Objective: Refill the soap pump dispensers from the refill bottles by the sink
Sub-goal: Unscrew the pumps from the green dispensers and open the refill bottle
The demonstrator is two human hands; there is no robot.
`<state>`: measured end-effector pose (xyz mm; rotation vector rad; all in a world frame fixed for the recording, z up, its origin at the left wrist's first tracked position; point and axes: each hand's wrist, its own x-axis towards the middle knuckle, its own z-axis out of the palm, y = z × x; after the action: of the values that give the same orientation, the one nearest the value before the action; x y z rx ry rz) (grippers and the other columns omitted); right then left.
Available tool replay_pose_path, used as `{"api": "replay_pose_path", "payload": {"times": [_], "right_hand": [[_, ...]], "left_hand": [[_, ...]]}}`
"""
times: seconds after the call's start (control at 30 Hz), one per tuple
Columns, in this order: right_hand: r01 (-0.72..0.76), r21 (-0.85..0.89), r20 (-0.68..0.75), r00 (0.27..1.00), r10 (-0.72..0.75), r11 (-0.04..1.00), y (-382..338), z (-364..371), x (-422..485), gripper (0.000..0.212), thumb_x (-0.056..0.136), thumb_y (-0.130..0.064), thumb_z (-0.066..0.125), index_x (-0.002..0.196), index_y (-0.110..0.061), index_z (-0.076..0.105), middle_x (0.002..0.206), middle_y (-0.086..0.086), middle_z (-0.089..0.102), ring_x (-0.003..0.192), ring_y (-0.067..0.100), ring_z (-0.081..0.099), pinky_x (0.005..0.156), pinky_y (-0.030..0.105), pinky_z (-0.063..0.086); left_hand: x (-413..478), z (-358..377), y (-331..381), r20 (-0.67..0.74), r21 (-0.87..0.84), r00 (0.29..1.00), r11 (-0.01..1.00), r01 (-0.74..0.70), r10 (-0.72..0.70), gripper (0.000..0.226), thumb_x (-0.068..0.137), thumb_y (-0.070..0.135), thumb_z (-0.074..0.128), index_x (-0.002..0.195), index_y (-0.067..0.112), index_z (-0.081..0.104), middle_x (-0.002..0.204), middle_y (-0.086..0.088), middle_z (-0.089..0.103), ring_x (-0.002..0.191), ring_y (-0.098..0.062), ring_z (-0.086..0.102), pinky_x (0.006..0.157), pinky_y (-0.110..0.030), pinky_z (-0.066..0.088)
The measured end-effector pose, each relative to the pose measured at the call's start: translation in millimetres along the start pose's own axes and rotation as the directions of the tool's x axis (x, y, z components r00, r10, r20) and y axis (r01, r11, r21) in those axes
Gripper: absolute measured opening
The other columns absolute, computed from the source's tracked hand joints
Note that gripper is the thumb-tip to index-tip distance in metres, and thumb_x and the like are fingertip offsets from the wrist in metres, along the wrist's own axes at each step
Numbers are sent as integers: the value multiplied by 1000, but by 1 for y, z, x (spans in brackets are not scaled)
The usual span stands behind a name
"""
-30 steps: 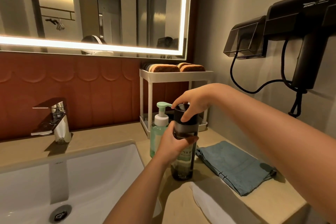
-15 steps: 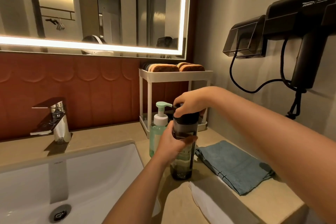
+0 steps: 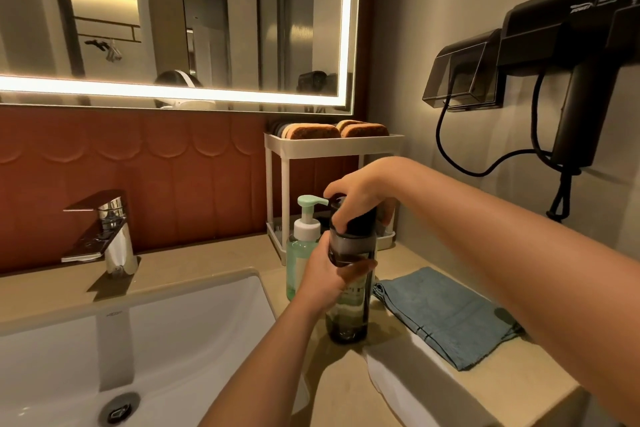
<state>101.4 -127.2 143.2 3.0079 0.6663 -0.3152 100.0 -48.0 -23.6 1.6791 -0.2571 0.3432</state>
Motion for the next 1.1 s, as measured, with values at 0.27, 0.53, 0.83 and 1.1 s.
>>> {"api": "replay_pose_path", "payload": {"times": [0.27, 0.53, 0.83, 1.1], "right_hand": [[-58, -85, -146, 988, 45, 995, -1, 13, 13, 79, 75, -69, 55, 128, -12, 47, 108, 6, 51, 99, 24, 52, 78, 31, 46], [109, -122, 31, 994, -106, 987, 8, -1, 6, 67, 82, -25, 69, 139, -25, 33, 135, 7, 39, 121, 29, 44, 97, 39, 47], [279, 227, -233, 946, -226, 933, 43, -7, -4, 60, 76, -21, 75, 126, -26, 42, 118, -4, 42, 110, 19, 46, 87, 27, 47], [371, 598, -523, 852, -5, 710, 90, 61, -16, 69, 75, -23, 76, 133, -29, 40, 119, -5, 43, 110, 18, 48, 88, 30, 48]], "left_hand": [[-1, 2, 5, -26, -54, 998, 997, 63, -65, 56, 70, 12, 78, 111, 34, 47, 106, 9, 61, 107, -17, 55, 101, -45, 44], [0, 1, 1, -15, 19, 1000, 1000, 11, -11, 56, 66, 28, 81, 112, 32, 50, 107, 7, 63, 106, -14, 58, 95, -46, 49], [0, 0, 2, -1, 34, 1000, 999, 4, -4, 58, 73, 18, 75, 119, 32, 43, 114, 7, 58, 110, -14, 54, 100, -44, 45], [0, 5, -1, -100, 132, 995, 991, 5, 8, 72, 77, 36, 71, 132, 27, 27, 139, 3, 40, 128, -14, 37, 106, -37, 36]]}}
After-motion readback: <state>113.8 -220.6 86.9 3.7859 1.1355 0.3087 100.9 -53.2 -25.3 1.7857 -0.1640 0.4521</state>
